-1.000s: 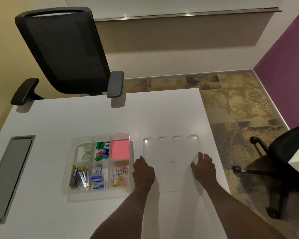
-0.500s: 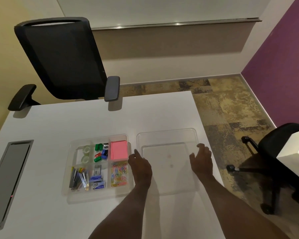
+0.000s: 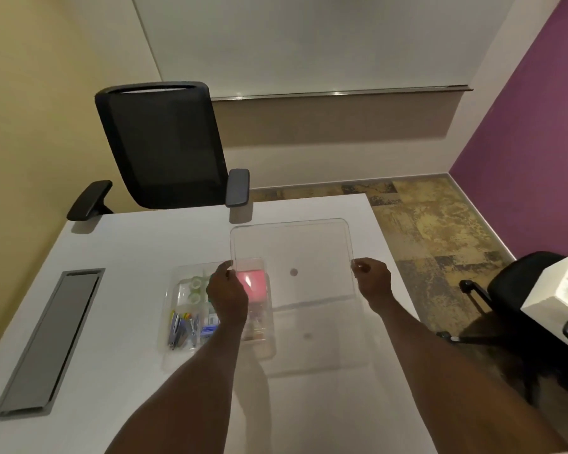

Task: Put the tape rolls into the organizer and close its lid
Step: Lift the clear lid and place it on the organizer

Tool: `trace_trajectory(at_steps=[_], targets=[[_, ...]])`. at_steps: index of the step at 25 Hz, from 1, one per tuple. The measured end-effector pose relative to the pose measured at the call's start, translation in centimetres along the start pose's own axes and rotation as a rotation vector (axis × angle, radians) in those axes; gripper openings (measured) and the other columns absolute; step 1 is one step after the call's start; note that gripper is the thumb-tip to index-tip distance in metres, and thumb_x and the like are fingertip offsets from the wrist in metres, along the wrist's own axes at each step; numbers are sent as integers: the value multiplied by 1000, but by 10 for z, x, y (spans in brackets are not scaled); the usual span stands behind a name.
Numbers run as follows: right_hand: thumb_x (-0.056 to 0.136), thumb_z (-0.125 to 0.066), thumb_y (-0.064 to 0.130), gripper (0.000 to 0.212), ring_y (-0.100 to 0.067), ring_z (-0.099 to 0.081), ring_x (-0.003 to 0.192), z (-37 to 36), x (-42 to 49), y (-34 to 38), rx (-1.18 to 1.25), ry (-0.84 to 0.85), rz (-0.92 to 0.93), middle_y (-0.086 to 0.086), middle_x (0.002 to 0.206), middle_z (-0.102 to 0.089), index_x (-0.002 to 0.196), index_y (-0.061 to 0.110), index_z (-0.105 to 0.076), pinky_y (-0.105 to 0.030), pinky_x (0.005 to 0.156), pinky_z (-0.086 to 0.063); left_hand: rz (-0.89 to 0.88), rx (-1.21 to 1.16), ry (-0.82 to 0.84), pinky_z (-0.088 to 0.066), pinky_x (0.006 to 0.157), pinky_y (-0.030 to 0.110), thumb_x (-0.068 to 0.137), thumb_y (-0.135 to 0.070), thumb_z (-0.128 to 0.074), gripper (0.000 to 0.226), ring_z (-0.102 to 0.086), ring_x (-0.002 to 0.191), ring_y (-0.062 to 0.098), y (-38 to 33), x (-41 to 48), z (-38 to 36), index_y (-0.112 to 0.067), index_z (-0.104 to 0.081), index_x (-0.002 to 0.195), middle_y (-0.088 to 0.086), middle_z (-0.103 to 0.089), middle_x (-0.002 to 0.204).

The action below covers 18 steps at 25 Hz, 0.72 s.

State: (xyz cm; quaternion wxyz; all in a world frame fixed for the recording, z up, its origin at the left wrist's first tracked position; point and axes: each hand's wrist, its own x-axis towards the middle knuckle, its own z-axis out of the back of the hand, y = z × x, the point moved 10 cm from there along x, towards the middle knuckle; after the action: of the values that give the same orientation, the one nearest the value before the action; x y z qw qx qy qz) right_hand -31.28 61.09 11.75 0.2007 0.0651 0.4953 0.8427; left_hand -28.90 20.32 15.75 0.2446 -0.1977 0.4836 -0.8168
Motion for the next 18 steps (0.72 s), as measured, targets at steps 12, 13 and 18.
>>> trace_trajectory(at_steps=[12,13,18], targets=[[95,-52,-11,22,-34,-76,84,-90,-66,126,379,168,106,-20,99,-74,98,-4,-73,-40,82,-63,-146,-105,39,-57,98,43,95,-10,-68,18,-74,98,30,2,90,153,-4,-77,109,15,-78,105],[95,-50,-12,23,-37,-75,89,-97,-68,127,410,192,91,-21,102,-73,101,-7,-72,-42,86,-63,-78,-158,107,-59,95,47,95,-9,-67,17,-74,96,29,18,98,155,-6,-78,108,13,-78,104],[101,-60,18,28,-36,-75,90,-129,-86,121,655,317,-186,-26,104,-74,113,-8,-64,-41,84,-63,288,-534,300,-55,100,44,92,6,-60,21,-66,96,29,84,113,165,-5,-77,87,17,-73,94]])
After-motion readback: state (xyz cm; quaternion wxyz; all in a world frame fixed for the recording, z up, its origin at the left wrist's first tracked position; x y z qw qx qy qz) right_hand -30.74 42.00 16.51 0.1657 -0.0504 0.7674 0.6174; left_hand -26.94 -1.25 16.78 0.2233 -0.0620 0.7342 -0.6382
